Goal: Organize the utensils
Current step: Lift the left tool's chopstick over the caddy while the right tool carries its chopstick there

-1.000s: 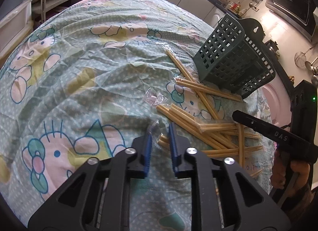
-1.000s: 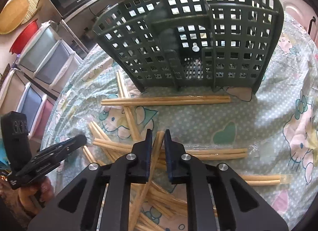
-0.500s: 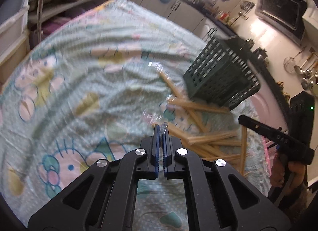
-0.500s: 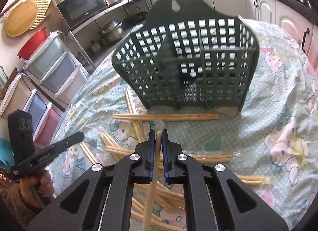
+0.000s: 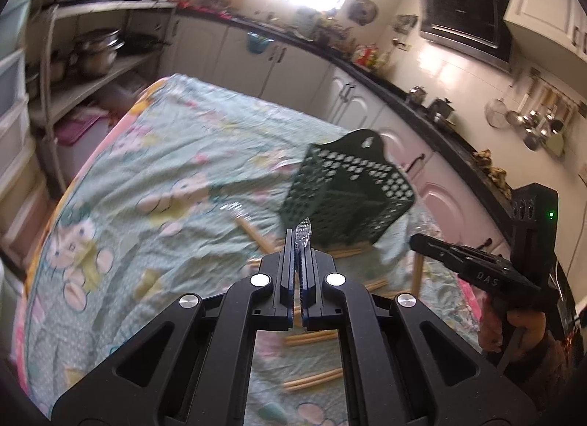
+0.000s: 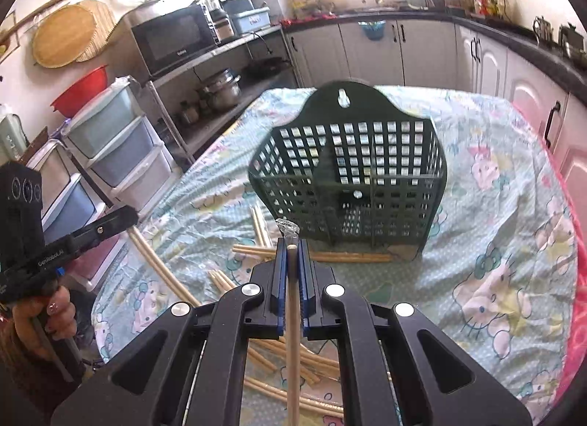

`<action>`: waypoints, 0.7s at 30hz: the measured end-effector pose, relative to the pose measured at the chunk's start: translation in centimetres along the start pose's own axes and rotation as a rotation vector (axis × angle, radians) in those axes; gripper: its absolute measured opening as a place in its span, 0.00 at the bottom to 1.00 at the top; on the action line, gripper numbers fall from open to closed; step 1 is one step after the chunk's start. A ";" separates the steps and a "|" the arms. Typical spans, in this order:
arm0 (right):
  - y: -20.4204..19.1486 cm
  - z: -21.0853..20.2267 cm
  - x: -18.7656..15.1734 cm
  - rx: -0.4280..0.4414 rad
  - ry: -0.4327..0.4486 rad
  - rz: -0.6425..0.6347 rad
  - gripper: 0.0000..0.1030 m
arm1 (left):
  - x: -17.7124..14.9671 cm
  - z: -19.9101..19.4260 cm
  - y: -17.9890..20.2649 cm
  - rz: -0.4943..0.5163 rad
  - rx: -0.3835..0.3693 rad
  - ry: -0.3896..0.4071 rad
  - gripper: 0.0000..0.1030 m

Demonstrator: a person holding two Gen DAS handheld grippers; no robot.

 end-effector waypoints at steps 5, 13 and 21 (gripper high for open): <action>-0.8 -1.9 1.0 0.005 0.035 -0.026 0.06 | 1.2 -0.2 3.2 0.057 -0.058 0.013 0.00; -1.4 -5.4 4.2 0.011 0.132 -0.046 0.06 | 4.2 -0.5 7.9 0.129 -0.129 0.056 0.00; -1.1 -8.9 9.3 -0.005 0.278 -0.062 0.06 | 7.5 -0.9 11.0 0.171 -0.166 0.114 0.00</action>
Point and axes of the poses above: each gripper's, at about its wrist camera, not at the fingertips, and z roughly the way its jaws point, y to its right, x to its top, the point moved 9 cm from there along z, roughly the way its jaws point, and after that the axes turned 8 degrees about y, right-handed, at the moved point
